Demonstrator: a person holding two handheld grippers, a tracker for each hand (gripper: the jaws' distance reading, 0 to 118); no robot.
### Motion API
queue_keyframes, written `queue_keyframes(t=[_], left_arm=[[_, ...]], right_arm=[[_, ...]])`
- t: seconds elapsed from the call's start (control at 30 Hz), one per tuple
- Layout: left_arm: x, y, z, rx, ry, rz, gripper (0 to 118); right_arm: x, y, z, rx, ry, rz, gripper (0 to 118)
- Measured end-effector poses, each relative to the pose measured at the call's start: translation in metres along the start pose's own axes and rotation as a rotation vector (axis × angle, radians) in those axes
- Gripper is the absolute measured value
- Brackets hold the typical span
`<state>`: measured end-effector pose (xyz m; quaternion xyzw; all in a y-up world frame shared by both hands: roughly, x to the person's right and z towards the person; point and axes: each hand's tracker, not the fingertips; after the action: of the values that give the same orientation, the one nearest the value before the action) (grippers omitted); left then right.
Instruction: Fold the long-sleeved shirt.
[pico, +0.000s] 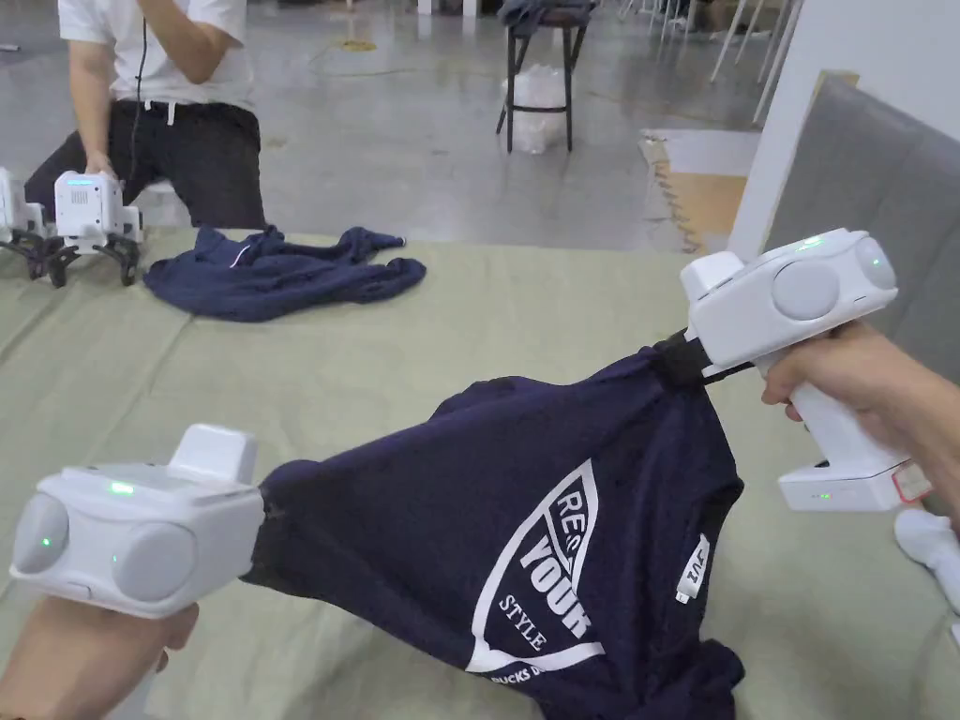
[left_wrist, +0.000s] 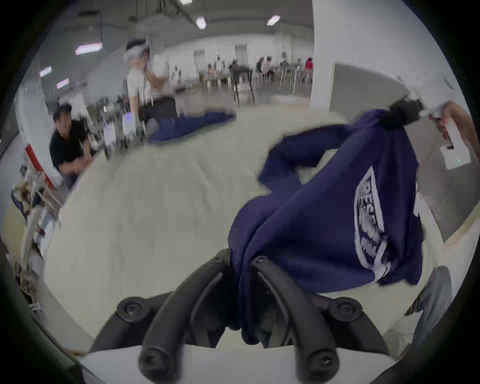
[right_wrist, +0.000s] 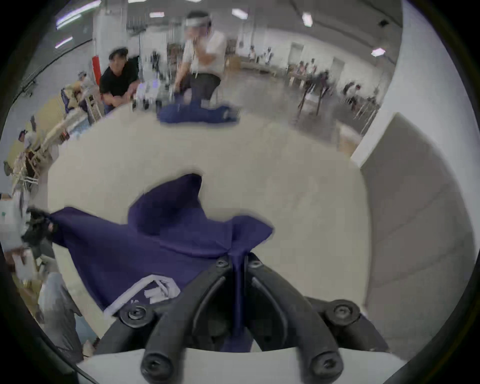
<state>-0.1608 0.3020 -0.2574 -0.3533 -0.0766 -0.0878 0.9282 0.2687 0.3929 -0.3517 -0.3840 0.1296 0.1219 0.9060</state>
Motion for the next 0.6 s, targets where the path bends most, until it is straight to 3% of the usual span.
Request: queue_keyframes(t=[0.23,0.3,0.4,0.6], left_arm=[[0.008,0.222,0.083,0.355,0.098,-0.12,17],[0.003,0.28,0.107,0.389,0.064,-0.064,17],[-0.011,0.358,0.132,0.456,-0.033,0.072,17],[-0.011,0.443,0.14,0.487,0.007,0.113,17]], right_arm=[[0.042,0.112,0.179,0.313,-0.219,0.008,5],[0.05,0.149,0.209,0.369,-0.287,0.034,5],[0.066,0.2,0.24,0.434,-0.369,0.017,5],[0.081,0.262,0.253,0.419,-0.479,0.086,5]])
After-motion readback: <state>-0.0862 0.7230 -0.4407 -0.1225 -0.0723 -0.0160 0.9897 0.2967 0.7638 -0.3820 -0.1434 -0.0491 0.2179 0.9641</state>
